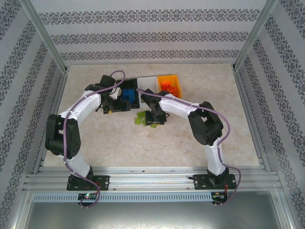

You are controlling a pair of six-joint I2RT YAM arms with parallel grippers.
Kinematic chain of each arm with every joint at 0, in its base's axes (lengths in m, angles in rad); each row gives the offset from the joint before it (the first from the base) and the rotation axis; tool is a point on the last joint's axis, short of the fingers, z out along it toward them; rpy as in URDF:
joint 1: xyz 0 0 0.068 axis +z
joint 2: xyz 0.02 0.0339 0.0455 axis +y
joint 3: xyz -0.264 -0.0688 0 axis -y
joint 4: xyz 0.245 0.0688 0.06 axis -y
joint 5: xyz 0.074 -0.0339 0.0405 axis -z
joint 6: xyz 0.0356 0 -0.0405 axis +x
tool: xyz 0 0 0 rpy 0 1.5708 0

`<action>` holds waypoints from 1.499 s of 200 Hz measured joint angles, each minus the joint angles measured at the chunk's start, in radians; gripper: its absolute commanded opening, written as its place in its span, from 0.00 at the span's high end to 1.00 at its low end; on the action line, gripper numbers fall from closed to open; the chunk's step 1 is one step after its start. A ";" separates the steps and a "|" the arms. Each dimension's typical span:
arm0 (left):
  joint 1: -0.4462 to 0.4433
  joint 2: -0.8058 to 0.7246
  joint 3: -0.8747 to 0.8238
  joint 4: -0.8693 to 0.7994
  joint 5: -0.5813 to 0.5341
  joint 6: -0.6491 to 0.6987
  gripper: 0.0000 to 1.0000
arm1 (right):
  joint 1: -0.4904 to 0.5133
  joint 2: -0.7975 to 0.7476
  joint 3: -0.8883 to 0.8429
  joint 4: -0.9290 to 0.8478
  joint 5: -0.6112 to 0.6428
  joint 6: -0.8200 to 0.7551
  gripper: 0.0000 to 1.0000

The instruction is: Sort the legos into containers by color

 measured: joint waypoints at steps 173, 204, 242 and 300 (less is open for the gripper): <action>0.000 0.017 0.003 0.005 0.041 -0.019 0.13 | -0.141 -0.207 0.038 -0.005 0.009 0.041 0.63; 0.003 0.014 0.002 0.005 0.032 -0.018 0.13 | -0.184 -0.107 0.284 -0.015 -0.013 0.039 0.63; 0.028 -0.048 -0.053 0.004 0.021 -0.018 0.12 | -0.212 0.140 0.631 -0.048 -0.043 0.020 0.61; 0.043 -0.145 -0.134 -0.032 -0.002 -0.008 0.11 | -0.251 0.464 0.983 -0.106 -0.105 0.051 0.49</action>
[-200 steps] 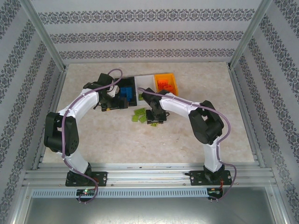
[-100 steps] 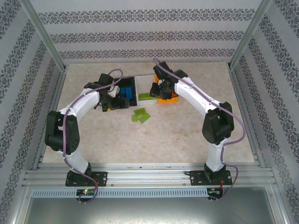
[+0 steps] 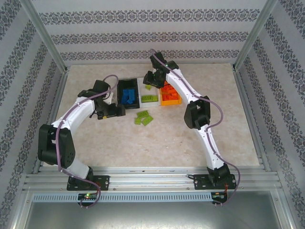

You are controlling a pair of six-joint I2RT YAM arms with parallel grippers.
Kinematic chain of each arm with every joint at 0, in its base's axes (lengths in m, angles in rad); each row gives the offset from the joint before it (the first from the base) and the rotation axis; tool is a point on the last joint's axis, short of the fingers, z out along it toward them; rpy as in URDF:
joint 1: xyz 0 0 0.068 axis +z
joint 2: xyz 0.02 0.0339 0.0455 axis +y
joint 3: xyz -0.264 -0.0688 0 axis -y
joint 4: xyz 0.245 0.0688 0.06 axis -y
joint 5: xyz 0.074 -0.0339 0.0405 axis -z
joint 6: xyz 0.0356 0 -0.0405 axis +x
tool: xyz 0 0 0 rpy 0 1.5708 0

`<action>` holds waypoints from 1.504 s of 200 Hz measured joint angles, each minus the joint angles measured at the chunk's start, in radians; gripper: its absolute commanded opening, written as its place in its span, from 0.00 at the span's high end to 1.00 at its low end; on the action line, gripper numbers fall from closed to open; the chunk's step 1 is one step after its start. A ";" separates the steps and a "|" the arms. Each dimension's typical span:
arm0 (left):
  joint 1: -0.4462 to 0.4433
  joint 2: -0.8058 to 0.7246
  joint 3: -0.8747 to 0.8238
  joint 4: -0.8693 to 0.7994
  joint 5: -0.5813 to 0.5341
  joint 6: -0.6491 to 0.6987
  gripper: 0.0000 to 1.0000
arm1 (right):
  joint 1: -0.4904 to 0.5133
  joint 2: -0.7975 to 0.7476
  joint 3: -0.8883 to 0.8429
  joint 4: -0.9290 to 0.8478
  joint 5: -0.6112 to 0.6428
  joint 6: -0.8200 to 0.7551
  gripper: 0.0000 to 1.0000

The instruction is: Sort the legos into containers by color

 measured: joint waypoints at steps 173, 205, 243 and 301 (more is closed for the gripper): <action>-0.245 0.044 0.055 -0.018 -0.014 -0.035 0.00 | -0.072 -0.539 -0.691 0.209 -0.097 -0.001 0.37; -0.300 0.114 0.082 -0.034 -0.051 -0.073 0.00 | -0.094 -0.653 -0.933 0.264 -0.121 -0.008 0.38; -0.302 0.195 0.117 -0.039 -0.074 -0.098 0.05 | -0.094 -0.781 -1.135 0.315 -0.151 -0.028 0.41; -0.302 0.319 0.165 -0.036 -0.071 -0.074 0.12 | -0.079 -0.886 -1.270 0.356 -0.137 -0.004 0.46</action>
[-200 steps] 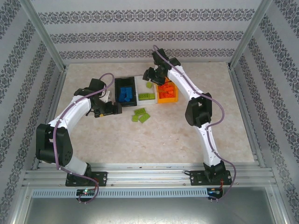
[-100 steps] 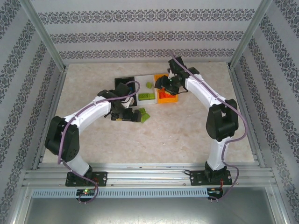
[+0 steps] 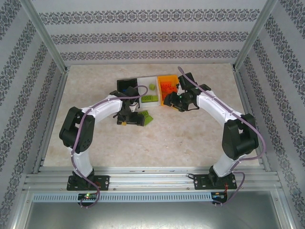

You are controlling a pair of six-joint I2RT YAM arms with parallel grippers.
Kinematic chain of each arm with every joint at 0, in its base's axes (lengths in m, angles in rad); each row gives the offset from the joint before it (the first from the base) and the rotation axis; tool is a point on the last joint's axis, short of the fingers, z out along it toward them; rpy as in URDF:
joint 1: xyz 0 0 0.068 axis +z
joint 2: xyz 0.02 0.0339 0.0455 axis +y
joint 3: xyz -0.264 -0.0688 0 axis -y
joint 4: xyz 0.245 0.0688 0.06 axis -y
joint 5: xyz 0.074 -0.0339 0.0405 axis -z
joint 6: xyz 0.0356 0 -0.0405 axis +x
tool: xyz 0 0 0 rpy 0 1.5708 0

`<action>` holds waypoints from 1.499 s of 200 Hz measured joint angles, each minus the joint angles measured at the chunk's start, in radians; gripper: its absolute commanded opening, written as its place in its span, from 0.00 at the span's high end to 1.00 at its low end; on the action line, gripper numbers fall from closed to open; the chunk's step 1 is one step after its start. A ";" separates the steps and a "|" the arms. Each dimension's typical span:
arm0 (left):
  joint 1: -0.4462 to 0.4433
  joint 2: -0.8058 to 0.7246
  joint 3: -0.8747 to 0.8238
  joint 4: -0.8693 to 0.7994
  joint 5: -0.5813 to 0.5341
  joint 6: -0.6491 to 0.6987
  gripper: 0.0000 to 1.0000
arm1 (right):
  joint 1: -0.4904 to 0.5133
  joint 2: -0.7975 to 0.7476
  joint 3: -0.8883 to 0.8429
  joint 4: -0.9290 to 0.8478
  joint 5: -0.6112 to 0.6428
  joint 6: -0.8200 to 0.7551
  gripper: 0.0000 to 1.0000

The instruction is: Sort the legos into containers by color

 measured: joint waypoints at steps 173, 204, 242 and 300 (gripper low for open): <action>0.022 0.144 0.082 0.030 0.000 0.063 0.39 | 0.028 -0.212 -0.251 0.030 0.045 0.033 0.51; 0.023 0.140 0.071 0.042 -0.017 0.052 0.45 | 0.023 -0.211 -0.251 0.045 0.024 0.022 0.53; 0.023 0.153 0.100 0.034 -0.023 0.063 0.38 | 0.023 -0.164 -0.248 0.077 0.005 0.032 0.53; 0.023 0.234 0.222 -0.025 -0.026 0.085 0.41 | 0.010 -0.148 -0.199 0.098 -0.006 0.034 0.53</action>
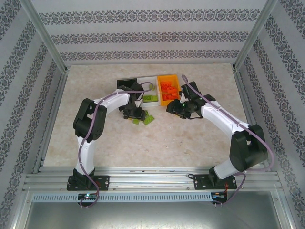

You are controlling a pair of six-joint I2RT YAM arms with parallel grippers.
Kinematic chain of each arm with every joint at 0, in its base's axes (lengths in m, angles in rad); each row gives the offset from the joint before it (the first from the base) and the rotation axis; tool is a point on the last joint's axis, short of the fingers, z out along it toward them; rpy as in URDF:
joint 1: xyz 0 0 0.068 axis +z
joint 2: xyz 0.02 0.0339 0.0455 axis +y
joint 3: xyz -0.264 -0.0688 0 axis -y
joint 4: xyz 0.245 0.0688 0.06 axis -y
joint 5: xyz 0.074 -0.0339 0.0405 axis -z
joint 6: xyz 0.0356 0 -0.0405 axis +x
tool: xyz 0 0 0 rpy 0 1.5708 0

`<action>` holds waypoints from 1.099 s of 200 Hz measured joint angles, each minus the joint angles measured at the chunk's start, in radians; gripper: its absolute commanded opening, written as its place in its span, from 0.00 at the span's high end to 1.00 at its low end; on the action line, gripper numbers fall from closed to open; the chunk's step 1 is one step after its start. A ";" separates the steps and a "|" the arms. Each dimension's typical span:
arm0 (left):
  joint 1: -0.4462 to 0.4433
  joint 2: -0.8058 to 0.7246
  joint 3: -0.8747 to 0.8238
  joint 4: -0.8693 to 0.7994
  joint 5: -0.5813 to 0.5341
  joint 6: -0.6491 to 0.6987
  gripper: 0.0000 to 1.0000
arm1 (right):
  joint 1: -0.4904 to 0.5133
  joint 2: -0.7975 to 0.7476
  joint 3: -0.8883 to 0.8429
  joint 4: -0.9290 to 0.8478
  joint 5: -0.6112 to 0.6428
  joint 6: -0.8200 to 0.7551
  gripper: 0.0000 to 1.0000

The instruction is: Sort the legos into containers by color

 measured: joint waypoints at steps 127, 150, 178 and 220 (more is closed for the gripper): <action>0.011 -0.118 -0.189 0.080 0.028 -0.022 0.64 | -0.006 0.054 0.005 0.040 -0.024 0.026 0.53; 0.011 -0.137 -0.211 0.063 0.037 -0.045 0.64 | -0.006 0.054 0.005 0.045 -0.026 0.025 0.53; 0.011 -0.167 -0.206 0.029 0.039 -0.075 0.64 | -0.009 0.053 0.003 0.046 -0.026 0.019 0.53; 0.011 -0.194 0.014 -0.038 0.038 -0.106 0.64 | -0.020 0.048 -0.025 0.046 -0.034 0.013 0.50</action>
